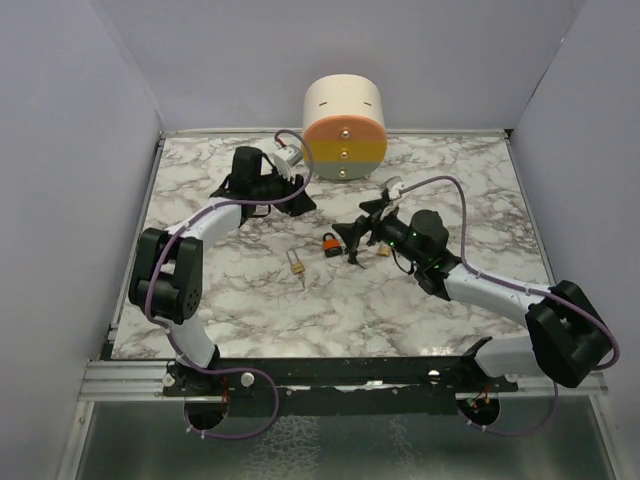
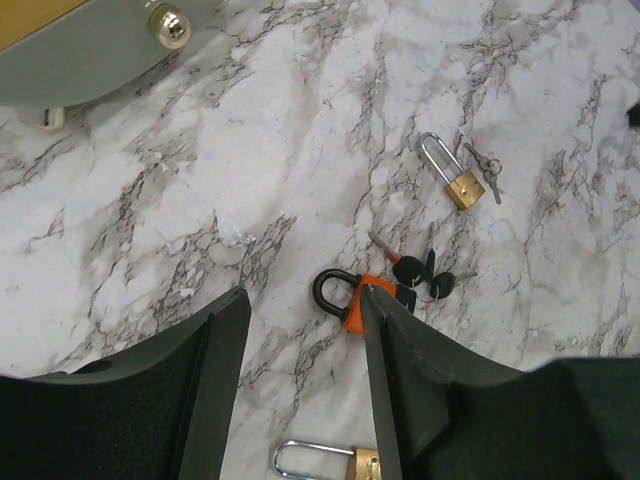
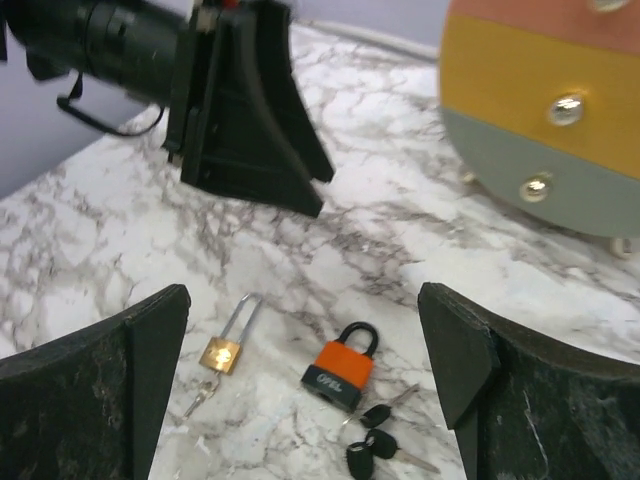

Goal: Lock with the key
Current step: Place the key at the center of the board.

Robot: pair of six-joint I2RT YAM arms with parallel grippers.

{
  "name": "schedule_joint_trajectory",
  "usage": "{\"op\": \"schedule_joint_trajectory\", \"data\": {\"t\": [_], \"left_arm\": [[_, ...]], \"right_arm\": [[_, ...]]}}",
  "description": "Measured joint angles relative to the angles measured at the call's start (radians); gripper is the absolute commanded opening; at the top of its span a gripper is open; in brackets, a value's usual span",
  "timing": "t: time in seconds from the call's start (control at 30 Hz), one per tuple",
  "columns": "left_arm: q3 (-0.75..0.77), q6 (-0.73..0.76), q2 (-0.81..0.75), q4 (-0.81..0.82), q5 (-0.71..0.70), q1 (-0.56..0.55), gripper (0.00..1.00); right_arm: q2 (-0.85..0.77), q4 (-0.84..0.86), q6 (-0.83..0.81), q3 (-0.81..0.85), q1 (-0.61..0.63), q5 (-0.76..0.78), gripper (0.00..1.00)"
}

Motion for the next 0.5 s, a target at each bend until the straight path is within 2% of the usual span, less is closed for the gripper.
{"op": "schedule_joint_trajectory", "data": {"t": [0.23,0.37,0.5], "left_arm": [[-0.109,-0.037,-0.103,0.052,-0.025,0.097,0.52],[-0.182,-0.075,-0.158,0.106,-0.047,0.187,0.52],[-0.208,-0.094,-0.166,0.128,-0.060,0.215,0.52]], "right_arm": [[0.121,-0.124,-0.103,0.066,0.203,0.033,1.00],[0.190,-0.171,-0.114,0.102,0.224,0.039,1.00],[0.257,-0.223,-0.117,0.160,0.232,0.052,0.88]]}}
